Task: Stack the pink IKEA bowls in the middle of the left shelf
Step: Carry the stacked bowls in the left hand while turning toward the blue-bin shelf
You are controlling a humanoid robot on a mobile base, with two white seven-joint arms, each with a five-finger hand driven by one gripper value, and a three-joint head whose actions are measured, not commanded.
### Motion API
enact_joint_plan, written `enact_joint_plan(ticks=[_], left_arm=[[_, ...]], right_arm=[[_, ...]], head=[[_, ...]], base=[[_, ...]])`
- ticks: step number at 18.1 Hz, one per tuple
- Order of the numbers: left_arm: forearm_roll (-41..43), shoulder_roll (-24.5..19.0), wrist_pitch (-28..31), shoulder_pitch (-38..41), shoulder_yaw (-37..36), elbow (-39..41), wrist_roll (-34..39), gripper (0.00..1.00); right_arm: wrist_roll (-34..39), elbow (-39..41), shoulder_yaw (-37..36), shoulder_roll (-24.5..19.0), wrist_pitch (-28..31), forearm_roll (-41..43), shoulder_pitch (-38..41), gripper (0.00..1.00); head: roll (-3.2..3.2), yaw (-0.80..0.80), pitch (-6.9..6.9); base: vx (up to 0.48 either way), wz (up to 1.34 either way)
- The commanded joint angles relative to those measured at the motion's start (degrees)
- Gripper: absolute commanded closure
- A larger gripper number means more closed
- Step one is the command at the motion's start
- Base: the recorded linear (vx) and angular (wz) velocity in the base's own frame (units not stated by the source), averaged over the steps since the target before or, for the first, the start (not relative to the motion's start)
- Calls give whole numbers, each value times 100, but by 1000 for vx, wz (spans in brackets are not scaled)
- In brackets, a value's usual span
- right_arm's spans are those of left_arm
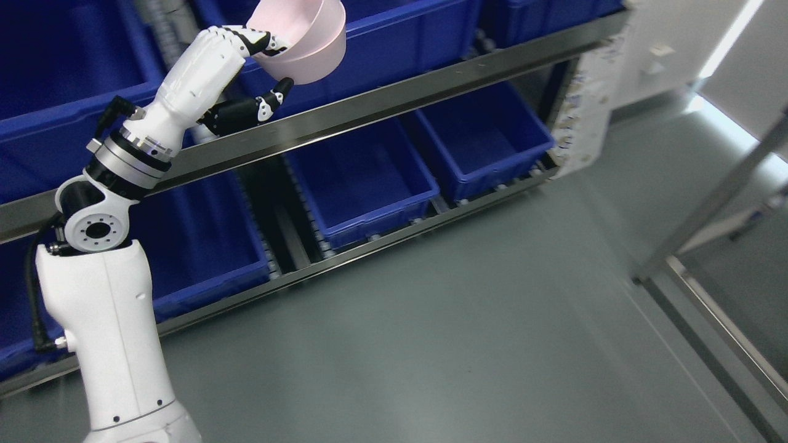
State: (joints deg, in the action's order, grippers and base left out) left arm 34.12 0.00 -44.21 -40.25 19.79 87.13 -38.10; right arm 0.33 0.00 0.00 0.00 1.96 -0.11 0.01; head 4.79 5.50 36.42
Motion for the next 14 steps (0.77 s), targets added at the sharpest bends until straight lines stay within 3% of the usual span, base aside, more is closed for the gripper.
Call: enact_joint_plan(ticks=[1, 4, 7, 11, 14], left_arm=[[16, -140, 44, -501, -36, -117, 13, 97], [50, -473, 44, -939, -71, -599, 13, 97], [516, -606, 44, -1896, -167, -1722, 4, 97], [595, -606, 87, -2416, -825, -2638, 13, 97], [972, -659, 648, -2470, -1064, -2903, 74, 97]], right_arm=[[3, 193, -62, 100, 6, 11, 166, 0], [3, 193, -62, 100, -2, 11, 166, 0], [3, 193, -62, 100, -2, 11, 166, 0], [3, 193, -62, 100, 6, 11, 166, 0], [3, 193, -62, 100, -2, 11, 166, 0]], head=[[0, 0, 0], [0, 0, -2], [0, 0, -2], [0, 0, -3], [0, 0, -3]], base=[[-143, 1255], [-128, 1238], [-59, 1031], [64, 301], [71, 88]])
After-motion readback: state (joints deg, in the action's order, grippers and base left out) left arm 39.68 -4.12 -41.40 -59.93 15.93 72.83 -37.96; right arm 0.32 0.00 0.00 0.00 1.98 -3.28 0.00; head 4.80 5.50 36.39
